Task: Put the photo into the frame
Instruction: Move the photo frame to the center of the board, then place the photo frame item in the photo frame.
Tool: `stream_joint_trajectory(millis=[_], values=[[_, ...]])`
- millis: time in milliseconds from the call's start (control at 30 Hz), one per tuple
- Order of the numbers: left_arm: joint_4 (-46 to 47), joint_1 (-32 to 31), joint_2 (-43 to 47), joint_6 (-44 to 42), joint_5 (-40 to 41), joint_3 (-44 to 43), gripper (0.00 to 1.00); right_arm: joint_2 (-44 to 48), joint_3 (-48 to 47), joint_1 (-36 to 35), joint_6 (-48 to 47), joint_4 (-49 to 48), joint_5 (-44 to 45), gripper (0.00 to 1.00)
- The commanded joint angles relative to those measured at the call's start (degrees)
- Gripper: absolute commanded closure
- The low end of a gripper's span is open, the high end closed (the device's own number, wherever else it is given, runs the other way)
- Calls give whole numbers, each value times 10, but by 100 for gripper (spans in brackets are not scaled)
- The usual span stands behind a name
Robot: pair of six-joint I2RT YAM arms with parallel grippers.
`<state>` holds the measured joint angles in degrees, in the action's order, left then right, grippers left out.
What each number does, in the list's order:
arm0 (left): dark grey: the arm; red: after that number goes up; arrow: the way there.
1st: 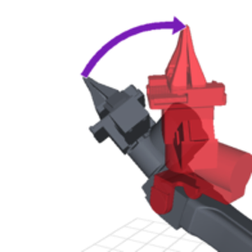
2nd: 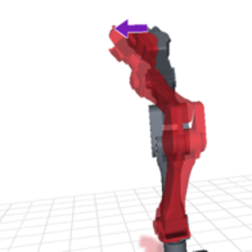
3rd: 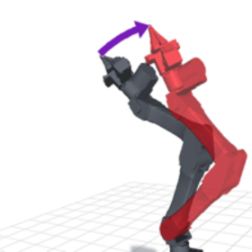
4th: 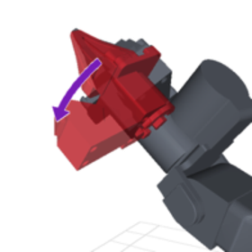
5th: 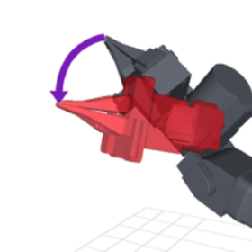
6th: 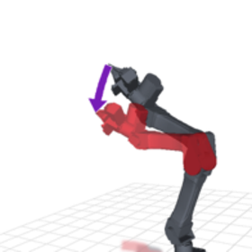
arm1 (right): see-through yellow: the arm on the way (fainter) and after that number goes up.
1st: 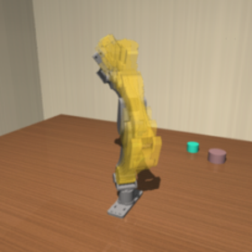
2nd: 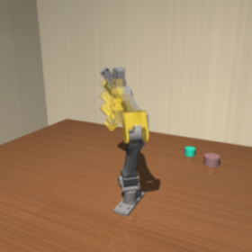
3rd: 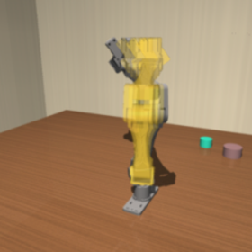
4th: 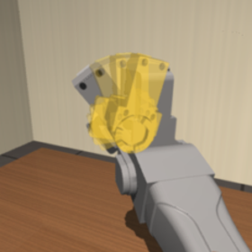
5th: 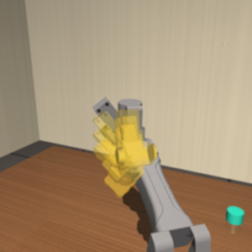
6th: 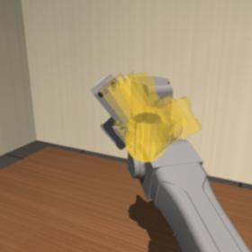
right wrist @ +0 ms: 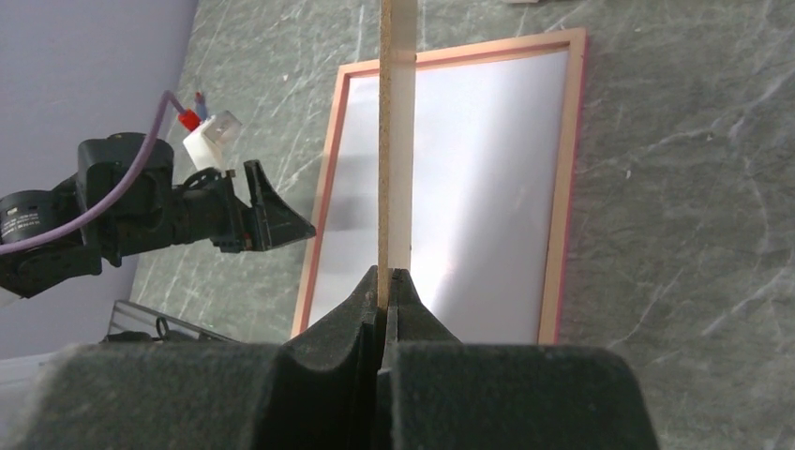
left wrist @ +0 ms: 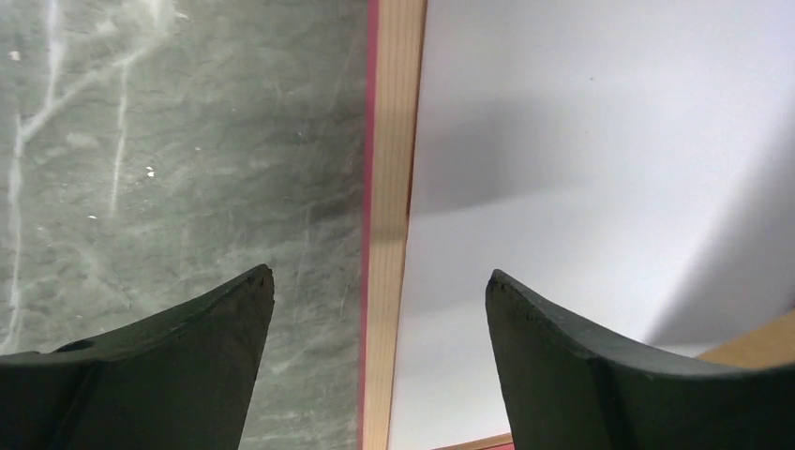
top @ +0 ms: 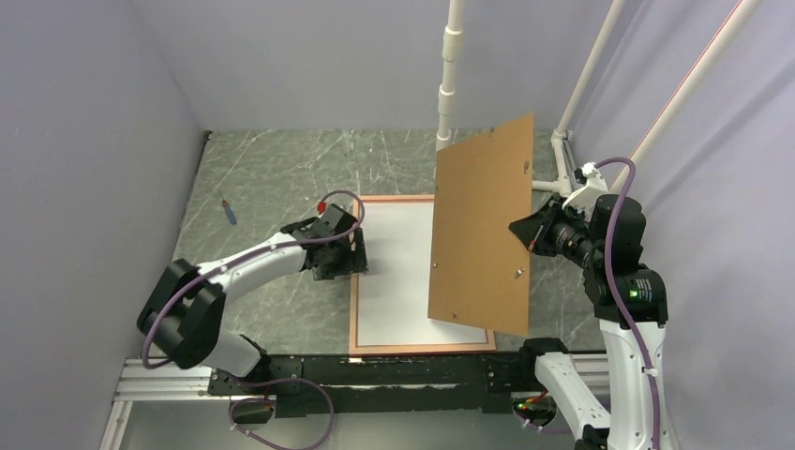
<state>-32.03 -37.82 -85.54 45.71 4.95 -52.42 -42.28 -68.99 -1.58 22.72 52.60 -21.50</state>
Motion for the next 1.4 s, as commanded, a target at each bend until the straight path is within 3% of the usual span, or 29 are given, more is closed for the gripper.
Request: stream_joint_trajectory(millis=[0, 233, 633, 1367], values=[[54, 36, 68, 0, -37, 49, 14, 11, -7, 0, 19, -83, -45, 100], [148, 113, 127, 0, -154, 137, 21, 10, 12, 0, 44, -117, -110, 100], [118, 135, 169, -30, -136, 146, 31, 29, 195, -1, 231, -311, -220, 100], [164, 133, 121, -34, -170, 161, 41, -76, 284, -9, 223, -352, -268, 100]])
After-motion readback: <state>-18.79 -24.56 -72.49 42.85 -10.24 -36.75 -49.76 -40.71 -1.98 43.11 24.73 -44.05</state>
